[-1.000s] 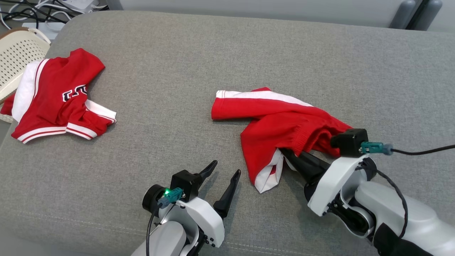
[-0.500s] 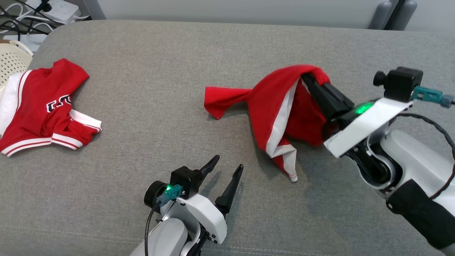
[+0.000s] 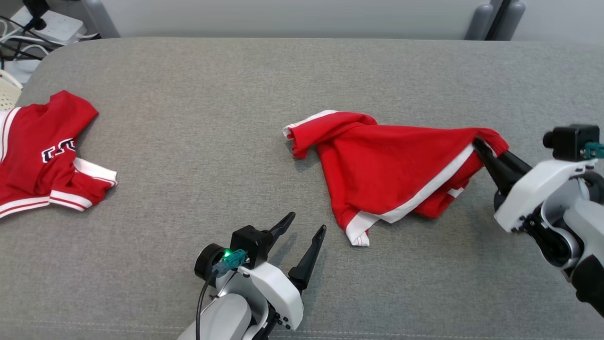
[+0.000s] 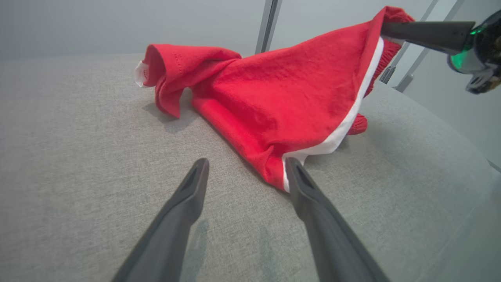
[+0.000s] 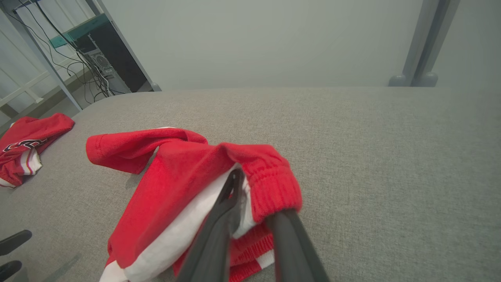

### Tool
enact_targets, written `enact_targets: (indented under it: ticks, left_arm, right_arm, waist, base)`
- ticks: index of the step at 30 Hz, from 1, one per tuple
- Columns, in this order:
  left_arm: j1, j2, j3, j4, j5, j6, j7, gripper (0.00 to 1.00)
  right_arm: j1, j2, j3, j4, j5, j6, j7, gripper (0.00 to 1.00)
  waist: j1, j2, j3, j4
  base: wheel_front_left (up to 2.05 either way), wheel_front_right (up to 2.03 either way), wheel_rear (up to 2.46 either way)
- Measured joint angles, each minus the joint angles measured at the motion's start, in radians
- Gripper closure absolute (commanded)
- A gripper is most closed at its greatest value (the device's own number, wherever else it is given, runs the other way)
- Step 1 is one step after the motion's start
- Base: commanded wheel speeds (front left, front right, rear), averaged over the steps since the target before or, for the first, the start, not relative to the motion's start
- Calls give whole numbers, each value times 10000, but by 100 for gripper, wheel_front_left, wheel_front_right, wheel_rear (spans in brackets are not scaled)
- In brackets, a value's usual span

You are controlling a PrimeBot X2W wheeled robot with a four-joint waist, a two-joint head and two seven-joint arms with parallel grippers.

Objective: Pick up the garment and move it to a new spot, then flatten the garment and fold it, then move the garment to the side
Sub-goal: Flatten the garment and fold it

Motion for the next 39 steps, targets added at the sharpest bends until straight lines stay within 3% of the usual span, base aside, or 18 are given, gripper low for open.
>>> enact_targets:
  ticks: [10, 20, 28, 29, 30, 31, 39]
  left_arm:
    - [-8, 13, -372, 205, 84, -4, -2, 0]
    - [-564, 15, -541, 1200, 56, 769, 0, 0]
    - [-743, 8, -842, 1710, -155, 922, -4, 2]
    - [-799, -4, -830, 1724, -209, 984, -2, 46]
    - [-837, -6, -796, 1714, -205, 1030, -2, 82]
    - [-881, -2, -759, 1708, -173, 1072, 0, 100]
    - [-1201, 268, 558, 1198, 1244, 1726, 0, 100]
  right_arm:
    - [716, -270, 686, 441, 1406, 0, 1386, 0]
    - [685, -280, 598, 431, 1498, 0, 433, 0]
    - [669, -119, 523, 715, 1496, 0, -192, 0]
    - [646, -75, 510, 713, 1496, 0, -230, 0]
    - [616, -27, 491, 708, 1496, 0, -293, 0]
    - [575, 17, 479, 698, 1492, 0, -326, 0]
    - [505, 79, 314, 669, 1478, 0, -426, 0]
  waist:
    - [0, 0, 72, -801]
    - [0, 0, 477, -2077]
    - [0, 0, 770, -2519]
    - [0, 0, 770, -2513]
    - [0, 0, 771, -2499]
    - [0, 0, 770, -2477]
    - [0, 0, 629, -1859]
  base:
    - [0, 0, 0]
    - [0, 0, 0]
    - [0, 0, 0]
    - [0, 0, 0]
    - [0, 0, 0]
    - [0, 0, 0]
    - [0, 0, 0]
